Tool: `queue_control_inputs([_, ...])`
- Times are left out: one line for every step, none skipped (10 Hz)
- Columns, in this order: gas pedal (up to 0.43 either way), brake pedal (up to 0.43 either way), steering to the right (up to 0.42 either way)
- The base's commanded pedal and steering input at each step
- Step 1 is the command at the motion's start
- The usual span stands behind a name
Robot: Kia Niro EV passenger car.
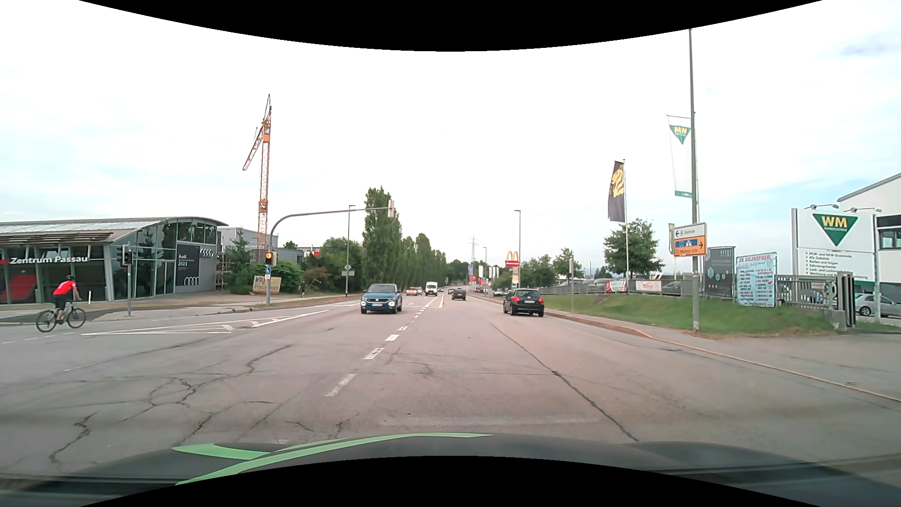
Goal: Follow the waypoints while adhering to traffic rules and regulations
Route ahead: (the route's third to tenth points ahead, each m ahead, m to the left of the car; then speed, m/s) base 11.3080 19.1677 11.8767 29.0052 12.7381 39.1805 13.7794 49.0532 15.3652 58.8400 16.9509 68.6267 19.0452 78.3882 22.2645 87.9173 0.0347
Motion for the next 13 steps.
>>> queue_control_inputs([0.0,0.226,-0.009])
queue_control_inputs([0.0,0.226,-0.009])
queue_control_inputs([0.0,0.226,-0.009])
queue_control_inputs([0.0,0.226,-0.009])
queue_control_inputs([0.0,0.226,-0.009])
queue_control_inputs([0.0,0.226,-0.009])
queue_control_inputs([0.0,0.22,-0.009])
queue_control_inputs([0.0,0.22,-0.009])
queue_control_inputs([0.0,0.226,-0.009])
queue_control_inputs([0.0,0.22,-0.009])
queue_control_inputs([0.0,0.226,-0.009])
queue_control_inputs([0.0,0.226,-0.009])
queue_control_inputs([0.0,0.22,-0.009])
